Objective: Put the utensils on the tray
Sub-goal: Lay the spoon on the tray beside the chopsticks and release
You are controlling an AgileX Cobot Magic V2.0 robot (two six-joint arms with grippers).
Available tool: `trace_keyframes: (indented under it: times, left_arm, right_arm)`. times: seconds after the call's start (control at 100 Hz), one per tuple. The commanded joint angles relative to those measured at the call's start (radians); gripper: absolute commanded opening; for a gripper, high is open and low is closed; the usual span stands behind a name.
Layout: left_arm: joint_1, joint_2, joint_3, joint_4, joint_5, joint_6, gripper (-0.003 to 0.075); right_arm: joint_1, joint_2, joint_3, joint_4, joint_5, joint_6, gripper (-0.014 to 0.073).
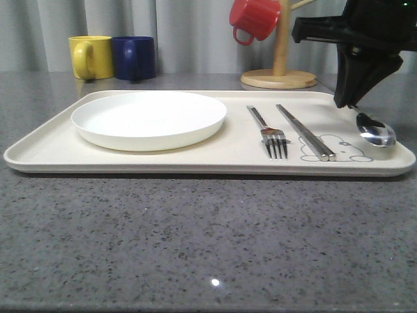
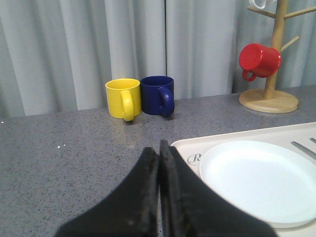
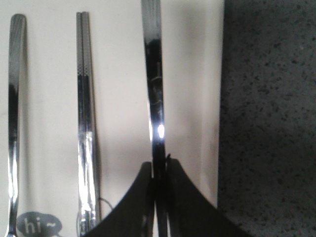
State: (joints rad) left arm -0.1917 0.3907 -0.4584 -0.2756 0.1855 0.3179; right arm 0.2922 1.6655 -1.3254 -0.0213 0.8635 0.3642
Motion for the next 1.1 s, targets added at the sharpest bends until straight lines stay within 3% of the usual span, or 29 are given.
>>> trace_keyframes:
  times: [0.0,0.85,1.09]
  left_arm:
    - [-0.005,0.007,-0.026,-0.008,-0.083,-0.011,-0.0018]
    - [-0.005,0.007,-0.026,-0.008,-0.083,-0.011,-0.0018]
    - [-0.005,0.007,-0.026,-0.008,-0.083,-0.011,-0.0018]
  right_arm:
    - [0.001,-0.021,-0.032,0.004,-0.051,-0.002,0.0005]
    - [0.001,0.021,-0.032,0.008,-0.055,-0.002,0.0013]
    - [0.001,0.021,-0.032,0.008,-0.047,-0.002,0.0223]
